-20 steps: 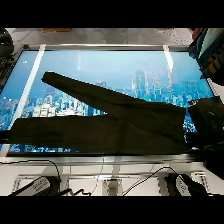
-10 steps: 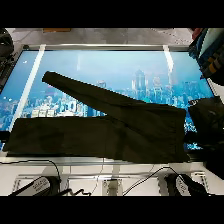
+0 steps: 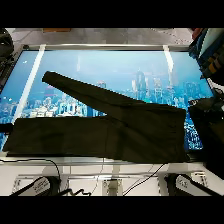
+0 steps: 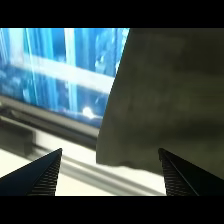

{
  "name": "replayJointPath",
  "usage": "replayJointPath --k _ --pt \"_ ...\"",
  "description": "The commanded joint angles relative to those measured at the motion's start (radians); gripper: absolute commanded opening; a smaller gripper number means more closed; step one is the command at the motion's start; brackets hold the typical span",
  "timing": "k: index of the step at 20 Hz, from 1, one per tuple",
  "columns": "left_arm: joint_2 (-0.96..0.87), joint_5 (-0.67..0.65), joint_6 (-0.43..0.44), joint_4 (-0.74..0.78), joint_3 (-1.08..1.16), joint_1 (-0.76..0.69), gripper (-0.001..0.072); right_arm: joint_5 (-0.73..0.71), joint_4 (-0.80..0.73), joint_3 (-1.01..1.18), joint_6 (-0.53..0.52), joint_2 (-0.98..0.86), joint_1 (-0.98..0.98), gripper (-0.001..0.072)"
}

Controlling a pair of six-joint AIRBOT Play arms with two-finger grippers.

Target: Fold the clothes and pants, and hang the long-sleeved shirts on hangers.

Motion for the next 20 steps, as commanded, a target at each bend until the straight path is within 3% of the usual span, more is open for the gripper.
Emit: replayJointPath --k 1,3,4,5,6,8,13,16,17,18,19,20 --pt "0.001 0.024 -0.004 0.000 0.009 -0.034 0.0693 0.064 0.131 0.156 -0.141 -0.196 0.000 0.0405" --pt "0.001 0.024 -0.004 -0.001 0.009 -0.043 0.0683 0.029 0.145 0.199 -0.177 -0.222 -0.002 0.0262" --pt "0.001 0.024 -0.004 0.000 0.009 -0.048 0.0611 -0.007 0.144 0.206 -0.177 -0.221 -0.018 0.0204" --pt "0.001 0.024 -0.004 0.000 0.009 -0.053 0.0516 -0.039 0.132 0.211 -0.175 -0.219 -0.044 0.0025" --pt "0.001 0.024 -0.004 -0.001 0.009 -0.055 0.0469 -0.062 0.097 0.221 -0.150 -0.218 -0.077 0.0034" --pt "0.001 0.024 -0.004 -0.002 0.009 -0.061 0.0469 -0.041 0.070 0.248 -0.076 -0.200 -0.139 0.0034" --pt "0.001 0.024 -0.004 -0.005 0.009 -0.093 0.0469 0.124 0.127 0.274 -0.084 -0.188 -0.327 0.0031" --pt "0.000 0.031 -0.004 -0.008 0.009 -0.106 0.0468 0.313 0.480 0.137 -0.375 -0.222 -0.461 0.0032" --pt "0.000 0.032 -0.004 -0.008 0.009 -0.111 0.0469 0.316 0.565 0.062 -0.448 -0.222 -0.481 0.0035" --pt "0.000 0.034 -0.004 -0.008 0.009 -0.118 0.0469 0.289 0.618 -0.006 -0.471 -0.222 -0.482 0.0121" --pt "0.000 0.039 -0.004 -0.009 0.009 -0.124 0.0469 0.231 0.659 -0.068 -0.481 -0.222 -0.469 0.0424" --pt "0.000 0.043 -0.004 -0.010 0.009 -0.130 0.0469 0.165 0.691 -0.116 -0.494 -0.222 -0.447 0.0637"
